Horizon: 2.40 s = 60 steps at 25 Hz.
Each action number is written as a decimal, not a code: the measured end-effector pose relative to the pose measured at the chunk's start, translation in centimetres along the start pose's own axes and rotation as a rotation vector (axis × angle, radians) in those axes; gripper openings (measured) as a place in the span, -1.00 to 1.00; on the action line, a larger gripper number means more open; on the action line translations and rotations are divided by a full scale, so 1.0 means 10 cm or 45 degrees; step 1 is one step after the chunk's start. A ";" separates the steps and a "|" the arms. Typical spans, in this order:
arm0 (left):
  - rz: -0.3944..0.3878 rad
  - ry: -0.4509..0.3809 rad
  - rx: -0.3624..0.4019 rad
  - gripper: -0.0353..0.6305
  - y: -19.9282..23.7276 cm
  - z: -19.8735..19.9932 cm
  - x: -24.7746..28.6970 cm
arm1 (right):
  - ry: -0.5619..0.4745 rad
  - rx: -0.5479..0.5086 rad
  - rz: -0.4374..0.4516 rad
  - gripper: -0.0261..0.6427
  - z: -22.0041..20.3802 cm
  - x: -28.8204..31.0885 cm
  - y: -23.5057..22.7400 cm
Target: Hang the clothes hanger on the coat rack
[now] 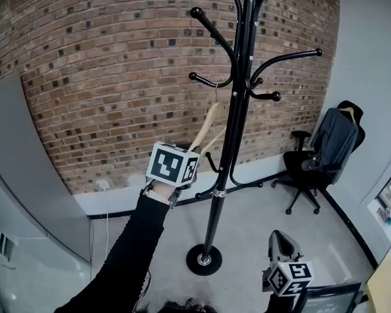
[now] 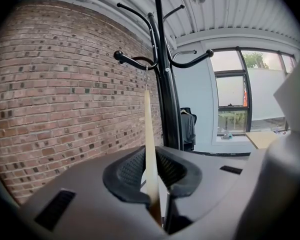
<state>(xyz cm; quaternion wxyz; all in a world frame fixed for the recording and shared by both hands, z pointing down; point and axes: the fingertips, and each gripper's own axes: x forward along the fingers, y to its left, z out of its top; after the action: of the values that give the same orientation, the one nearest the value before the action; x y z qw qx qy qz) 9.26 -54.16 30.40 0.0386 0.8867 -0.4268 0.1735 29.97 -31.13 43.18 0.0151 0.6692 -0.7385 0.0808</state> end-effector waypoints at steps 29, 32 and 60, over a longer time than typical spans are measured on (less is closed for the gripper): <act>0.028 -0.128 0.248 -0.23 -0.04 -0.03 -0.38 | 0.004 0.017 0.034 -0.89 -0.05 -0.08 0.00; 0.028 -0.151 0.232 -0.24 -0.04 -0.02 -0.55 | 0.003 0.014 0.042 -0.89 -0.04 -0.12 0.03; 0.074 -0.243 -0.039 -0.88 -0.80 -1.34 -1.92 | -0.052 -0.143 0.194 -0.89 0.13 -0.76 0.70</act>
<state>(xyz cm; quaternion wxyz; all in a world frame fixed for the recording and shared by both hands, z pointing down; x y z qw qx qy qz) 0.70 -31.98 37.03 0.0064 0.8857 -0.4568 0.0827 23.92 -23.15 40.21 0.0314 0.6107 -0.7908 0.0266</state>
